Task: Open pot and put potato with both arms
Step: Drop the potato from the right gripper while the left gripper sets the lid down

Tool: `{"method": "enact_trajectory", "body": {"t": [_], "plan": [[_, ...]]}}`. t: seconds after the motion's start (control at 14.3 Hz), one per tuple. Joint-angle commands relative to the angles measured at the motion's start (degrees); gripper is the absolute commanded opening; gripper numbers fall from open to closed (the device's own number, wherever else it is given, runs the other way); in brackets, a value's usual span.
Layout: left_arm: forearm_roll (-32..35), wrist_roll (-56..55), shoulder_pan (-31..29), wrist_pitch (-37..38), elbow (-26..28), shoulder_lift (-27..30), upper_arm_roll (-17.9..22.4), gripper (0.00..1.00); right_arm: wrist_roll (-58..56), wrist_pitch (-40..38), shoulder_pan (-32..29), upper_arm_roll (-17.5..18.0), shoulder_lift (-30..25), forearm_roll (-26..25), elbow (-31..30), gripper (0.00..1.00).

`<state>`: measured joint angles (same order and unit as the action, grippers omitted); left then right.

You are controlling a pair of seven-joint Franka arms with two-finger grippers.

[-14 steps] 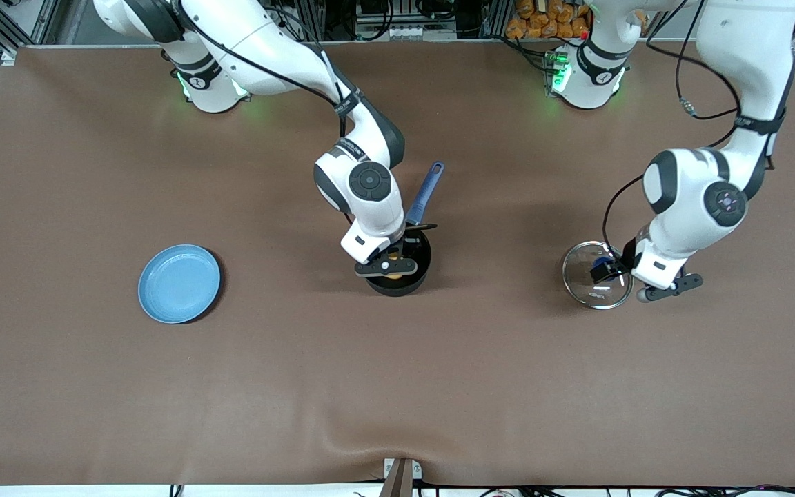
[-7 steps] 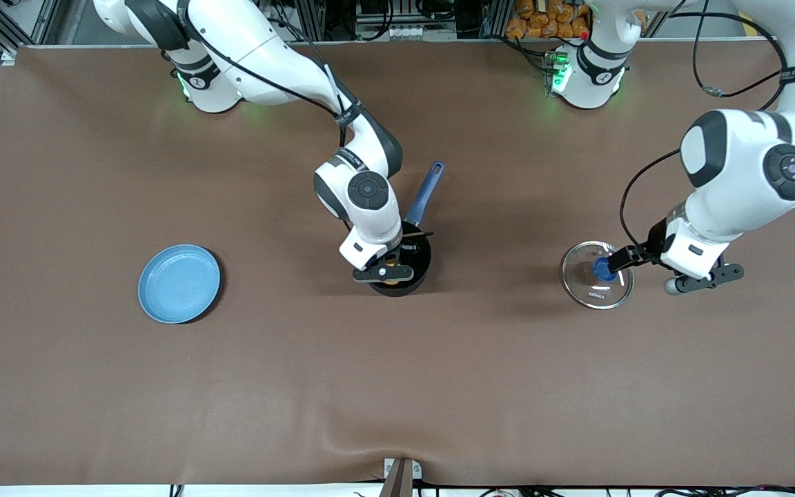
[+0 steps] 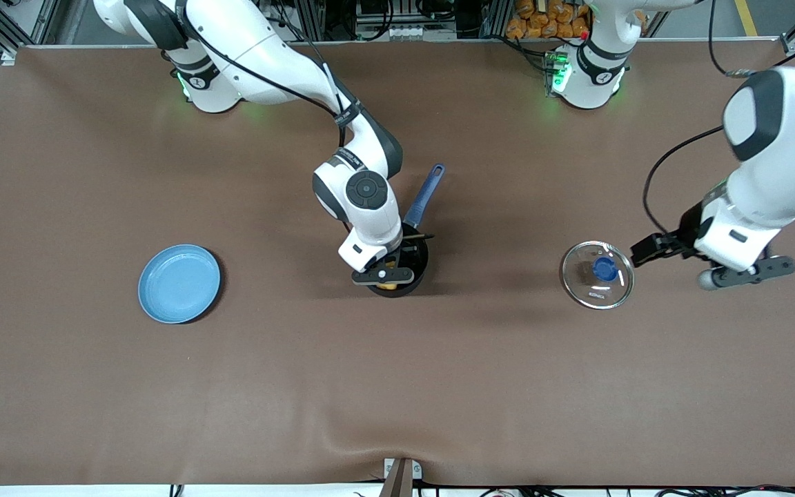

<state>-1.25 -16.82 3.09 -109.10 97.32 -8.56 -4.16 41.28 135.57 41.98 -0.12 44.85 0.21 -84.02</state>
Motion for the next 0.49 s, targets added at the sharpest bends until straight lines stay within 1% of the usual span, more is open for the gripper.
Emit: {"method": "enact_trajectory", "body": {"t": [0.0,0.07,0.21,0.28,0.42], "plan": [[2.75,0.47,-0.11,7.47,-6.51,0.91,-1.2,1.0,0.73,-6.26,-1.37,0.29,-5.64,0.13,0.08,0.99],[2.75,0.47,-0.11,9.24,-7.92,1.08,-1.29,1.0,0.82,-7.93,-1.72,0.3,-7.83,0.23,0.17,1.0],[2.84,0.47,-0.11,12.23,-9.77,1.78,-1.55,1.0,0.21,-13.63,-3.56,0.3,-12.13,0.23,0.26,1.0],[2.84,0.38,-0.02,13.72,-10.22,2.4,-1.55,1.0,-0.06,-16.62,-4.7,0.38,-14.42,0.23,0.26,1.0],[2.84,0.56,-0.11,14.35,-10.57,3.1,-1.82,1.0,-1.8,-23.56,-6.11,0.3,-19.25,-0.38,0.18,1.0]]}}
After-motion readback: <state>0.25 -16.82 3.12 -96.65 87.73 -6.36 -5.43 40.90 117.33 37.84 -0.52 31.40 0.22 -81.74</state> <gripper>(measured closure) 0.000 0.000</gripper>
